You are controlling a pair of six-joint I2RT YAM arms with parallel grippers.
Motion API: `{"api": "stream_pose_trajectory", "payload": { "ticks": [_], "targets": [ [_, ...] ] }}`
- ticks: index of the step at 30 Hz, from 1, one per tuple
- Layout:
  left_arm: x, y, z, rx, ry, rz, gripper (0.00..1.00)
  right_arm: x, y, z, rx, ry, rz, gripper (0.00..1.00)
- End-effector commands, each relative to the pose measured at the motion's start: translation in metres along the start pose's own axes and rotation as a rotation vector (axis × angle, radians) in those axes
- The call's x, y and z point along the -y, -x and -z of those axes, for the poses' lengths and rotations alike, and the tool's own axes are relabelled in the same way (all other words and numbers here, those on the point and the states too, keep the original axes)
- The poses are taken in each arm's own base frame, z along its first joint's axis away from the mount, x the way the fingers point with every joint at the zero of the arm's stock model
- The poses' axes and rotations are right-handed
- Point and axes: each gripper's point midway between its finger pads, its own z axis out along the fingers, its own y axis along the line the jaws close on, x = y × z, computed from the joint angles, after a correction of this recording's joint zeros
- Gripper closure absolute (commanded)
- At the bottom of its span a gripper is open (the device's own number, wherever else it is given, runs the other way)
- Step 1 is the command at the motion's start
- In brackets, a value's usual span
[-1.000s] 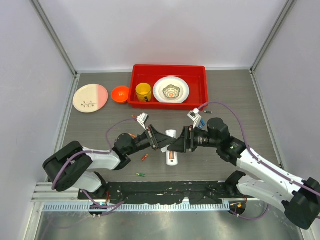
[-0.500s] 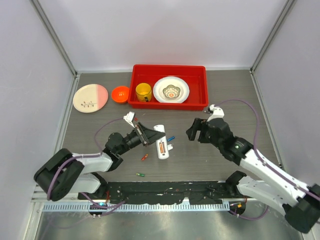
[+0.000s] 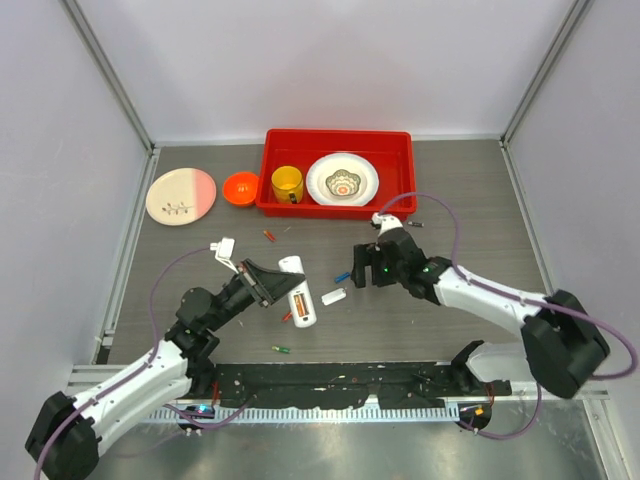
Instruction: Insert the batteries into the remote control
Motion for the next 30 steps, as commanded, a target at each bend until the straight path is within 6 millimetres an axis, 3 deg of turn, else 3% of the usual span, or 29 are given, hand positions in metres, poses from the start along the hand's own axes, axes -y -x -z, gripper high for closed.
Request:
{"api": "stream_pose_trajectory", "payload": {
  "ticks": [1,2,7,12,30],
  "targets": [
    [-0.019,-0.001,0.008,0.01,0.074,-0.025,1.0,-0.044,0.039,-0.018,0.036,0.113,0.137,0.11],
    [-0.02,-0.002,0.009,0.005,0.075,-0.021,1.0,-0.046,0.031,-0.027,-0.001,0.1,0.164,0.1],
    [-0.014,-0.009,0.007,-0.036,0.03,-0.004,1.0,-0.058,0.036,-0.043,0.006,0.1,0.192,0.1],
    [-0.015,-0.014,0.004,-0.065,0.023,0.006,1.0,-0.055,0.02,-0.061,-0.072,0.058,0.235,0.1],
    [-0.019,-0.016,0.005,-0.07,0.031,0.009,1.0,-0.038,-0.006,-0.08,-0.132,-0.057,0.319,0.19]
  ]
}}
